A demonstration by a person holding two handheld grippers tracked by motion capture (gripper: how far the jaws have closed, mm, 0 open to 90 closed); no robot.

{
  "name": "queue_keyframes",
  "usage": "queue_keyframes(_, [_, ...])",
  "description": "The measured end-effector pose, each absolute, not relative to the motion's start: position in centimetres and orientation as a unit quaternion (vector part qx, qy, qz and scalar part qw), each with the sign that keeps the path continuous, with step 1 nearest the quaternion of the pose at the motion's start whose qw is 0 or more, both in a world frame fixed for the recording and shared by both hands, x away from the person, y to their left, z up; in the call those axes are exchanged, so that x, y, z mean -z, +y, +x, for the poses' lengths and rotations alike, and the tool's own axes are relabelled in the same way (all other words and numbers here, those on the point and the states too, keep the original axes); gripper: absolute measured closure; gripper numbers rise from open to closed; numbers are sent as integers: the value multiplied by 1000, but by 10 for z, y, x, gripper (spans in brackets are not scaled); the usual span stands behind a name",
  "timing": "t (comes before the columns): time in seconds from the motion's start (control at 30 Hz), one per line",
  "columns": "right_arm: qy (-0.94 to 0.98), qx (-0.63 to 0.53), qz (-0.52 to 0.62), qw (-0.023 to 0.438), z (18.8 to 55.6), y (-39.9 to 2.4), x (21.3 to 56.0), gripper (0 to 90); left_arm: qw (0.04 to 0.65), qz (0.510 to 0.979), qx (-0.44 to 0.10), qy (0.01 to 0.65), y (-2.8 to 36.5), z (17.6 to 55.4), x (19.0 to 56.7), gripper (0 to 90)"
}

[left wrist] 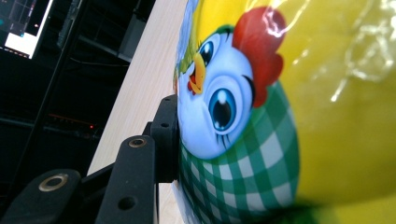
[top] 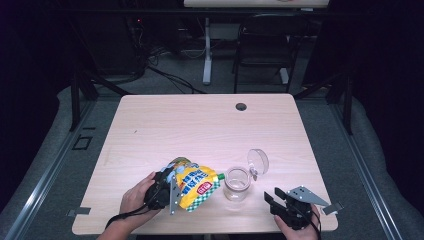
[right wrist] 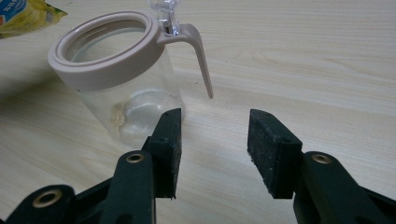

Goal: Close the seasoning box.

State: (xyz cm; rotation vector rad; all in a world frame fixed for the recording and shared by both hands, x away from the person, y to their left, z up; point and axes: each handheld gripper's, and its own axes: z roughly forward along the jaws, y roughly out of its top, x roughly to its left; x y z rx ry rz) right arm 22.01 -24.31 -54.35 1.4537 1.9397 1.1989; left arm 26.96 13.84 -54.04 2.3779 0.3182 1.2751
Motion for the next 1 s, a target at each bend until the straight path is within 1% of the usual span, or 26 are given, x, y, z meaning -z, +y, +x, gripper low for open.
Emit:
queue_keyframes(0.2, [698, -435, 526, 216, 220, -244, 543, 550, 205, 855, -464, 110, 136, 269, 541, 599])
queue_keyframes(0.7, [699, -438, 520, 222, 218, -243, 542, 550, 168, 848, -494, 87, 130, 267, 542, 599])
queue_keyframes(0.9, [710, -439, 485, 259, 213, -235, 533, 536, 153, 846, -504, 78, 125, 268, 541, 599])
queue_keyframes(1.0, [732, -426, 442, 295, 207, -225, 523, 537, 144, 845, -510, 72, 122, 268, 540, 599])
